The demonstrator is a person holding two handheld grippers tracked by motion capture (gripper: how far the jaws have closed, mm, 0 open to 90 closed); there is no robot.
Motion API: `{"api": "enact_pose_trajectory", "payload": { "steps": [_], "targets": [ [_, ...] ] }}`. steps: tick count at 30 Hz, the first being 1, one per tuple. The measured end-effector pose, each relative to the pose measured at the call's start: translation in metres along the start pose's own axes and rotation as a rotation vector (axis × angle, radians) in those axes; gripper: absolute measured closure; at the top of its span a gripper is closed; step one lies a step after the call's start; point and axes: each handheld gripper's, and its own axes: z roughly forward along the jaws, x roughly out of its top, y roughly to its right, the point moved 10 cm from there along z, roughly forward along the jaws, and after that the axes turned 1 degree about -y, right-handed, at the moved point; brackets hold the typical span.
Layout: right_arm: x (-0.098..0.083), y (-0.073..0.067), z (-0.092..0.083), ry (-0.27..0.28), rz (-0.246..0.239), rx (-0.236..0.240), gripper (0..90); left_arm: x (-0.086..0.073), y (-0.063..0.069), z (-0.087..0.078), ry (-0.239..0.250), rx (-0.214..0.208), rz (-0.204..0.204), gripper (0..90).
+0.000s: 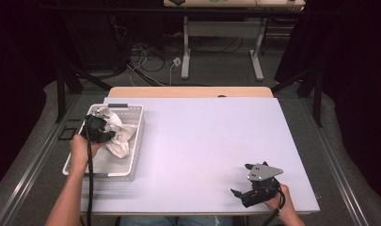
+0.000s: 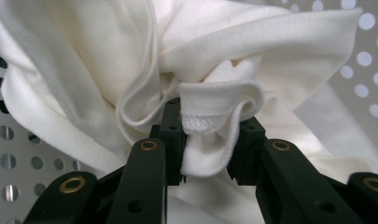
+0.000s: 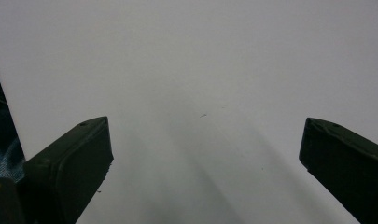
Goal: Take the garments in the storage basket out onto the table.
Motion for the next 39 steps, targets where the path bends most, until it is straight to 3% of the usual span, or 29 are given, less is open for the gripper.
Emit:
{"api": "enact_pose_trajectory", "payload": {
  "steps": [9,11,18,30,39],
  "targets": [
    [0.000,-0.001,0.000,-0.005,-0.004,0.006,2.0,0.000,-0.004,-0.010,0.078,-0.022,-0.018,73.4],
    [0.000,0.000,0.000,-0.003,-0.003,0.004,2.0,0.003,-0.005,-0.016,0.123,-0.027,-0.020,73.5],
    [0.000,0.000,0.000,-0.007,-0.003,0.005,2.1,0.007,-0.007,-0.028,0.211,-0.050,-0.045,73.6],
    [0.000,0.000,0.000,-0.001,-0.001,-0.002,2.1,0.019,0.000,-0.050,0.363,-0.161,-0.098,73.7],
    [0.000,0.000,0.000,0.001,-0.003,-0.004,2.1,0.025,0.004,-0.064,0.422,-0.181,-0.095,73.7]
  ]
}}
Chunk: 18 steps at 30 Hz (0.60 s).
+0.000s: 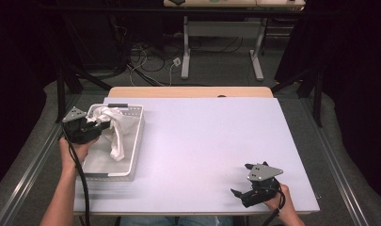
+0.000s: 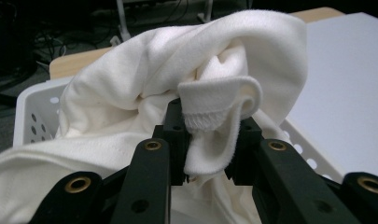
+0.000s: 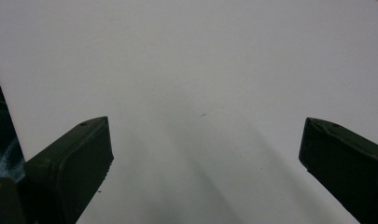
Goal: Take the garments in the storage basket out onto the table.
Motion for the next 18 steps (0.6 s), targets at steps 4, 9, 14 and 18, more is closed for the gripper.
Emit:
{"api": "enact_pose_trajectory", "payload": {
  "steps": [4,9,14,18],
  "targets": [
    [0.000,0.000,0.000,-0.001,0.001,0.003,2.1,0.005,0.003,-0.004,0.025,-0.004,0.011,73.7],
    [0.000,0.000,0.000,-0.004,-0.001,0.005,2.1,0.010,0.008,-0.008,0.044,-0.015,0.017,73.6],
    [0.000,-0.001,0.000,-0.003,-0.001,0.005,2.2,0.014,0.014,-0.012,0.062,-0.031,0.014,73.6],
    [0.000,0.000,0.000,-0.002,-0.001,0.004,2.2,0.017,0.018,-0.013,0.078,-0.042,0.014,73.6]
  ]
}}
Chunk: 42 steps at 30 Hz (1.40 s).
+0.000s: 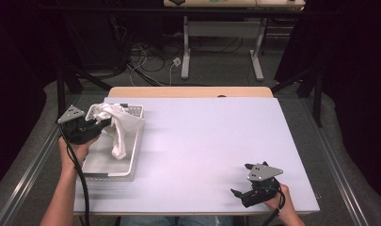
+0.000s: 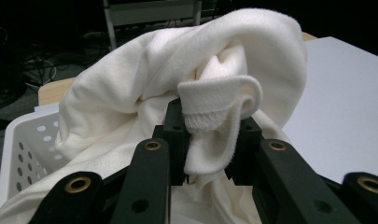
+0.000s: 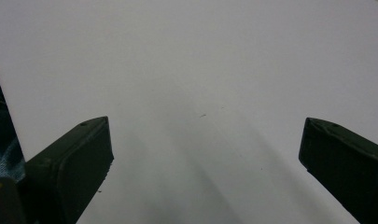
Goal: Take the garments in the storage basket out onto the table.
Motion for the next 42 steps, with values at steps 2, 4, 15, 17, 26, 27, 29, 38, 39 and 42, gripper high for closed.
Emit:
{"api": "enact_pose_trajectory", "payload": {
  "steps": [2,4,15,17,26,27,29,38,39,42],
  "targets": [
    [0.000,0.000,0.000,-0.001,0.000,0.002,2.2,0.002,0.002,-0.001,0.004,-0.006,0.004,73.6],
    [0.000,0.000,0.000,0.001,-0.001,-0.004,2.2,0.003,0.004,-0.002,0.005,-0.007,0.010,73.6],
    [0.000,0.001,0.000,0.006,0.002,-0.005,2.3,0.013,0.024,-0.004,0.025,-0.036,0.054,73.6],
    [-0.001,0.001,0.000,0.004,0.001,-0.005,2.3,0.013,0.028,-0.003,0.025,-0.043,0.059,73.6],
    [-0.001,0.000,-0.001,0.000,0.001,-0.007,2.4,0.017,0.044,-0.003,0.035,-0.068,0.084,73.6],
    [-0.001,0.000,-0.001,0.000,0.001,-0.007,2.4,0.018,0.046,-0.002,0.036,-0.072,0.087,73.6],
    [-0.001,0.000,-0.001,0.004,-0.002,-0.006,2.4,0.018,0.049,-0.002,0.040,-0.077,0.087,73.6],
    [-0.002,0.000,0.000,-0.004,-0.001,-0.002,2.5,0.022,0.064,-0.002,0.056,-0.110,0.098,73.6],
    [-0.002,0.000,0.000,-0.004,-0.001,-0.002,2.5,0.022,0.064,-0.002,0.056,-0.110,0.098,73.5],
    [-0.002,0.000,0.000,-0.008,-0.004,-0.001,2.5,0.023,0.069,-0.001,0.062,-0.120,0.101,73.6]
  ]
}}
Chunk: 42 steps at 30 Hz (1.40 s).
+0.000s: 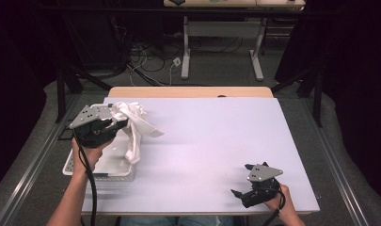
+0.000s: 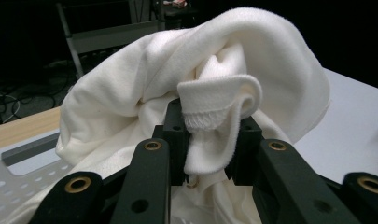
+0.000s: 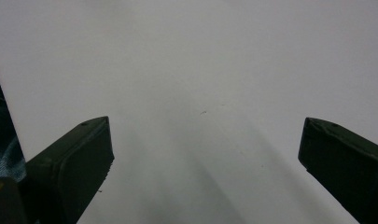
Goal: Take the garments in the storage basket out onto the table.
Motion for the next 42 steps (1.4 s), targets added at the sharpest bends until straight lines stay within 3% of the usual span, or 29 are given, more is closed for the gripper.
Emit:
{"api": "enact_pose_trajectory", "payload": {
  "steps": [24,33,42],
  "targets": [
    [0.002,-0.001,0.000,0.020,-0.009,0.003,2.6,0.008,0.033,0.010,0.041,-0.088,0.014,73.5],
    [0.002,-0.001,0.000,0.012,-0.011,-0.002,2.7,0.010,0.037,0.011,0.050,-0.095,0.019,73.5],
    [0.002,-0.002,0.000,0.016,-0.017,-0.001,2.8,0.009,0.045,0.017,0.047,-0.130,0.011,73.5]
  ]
}}
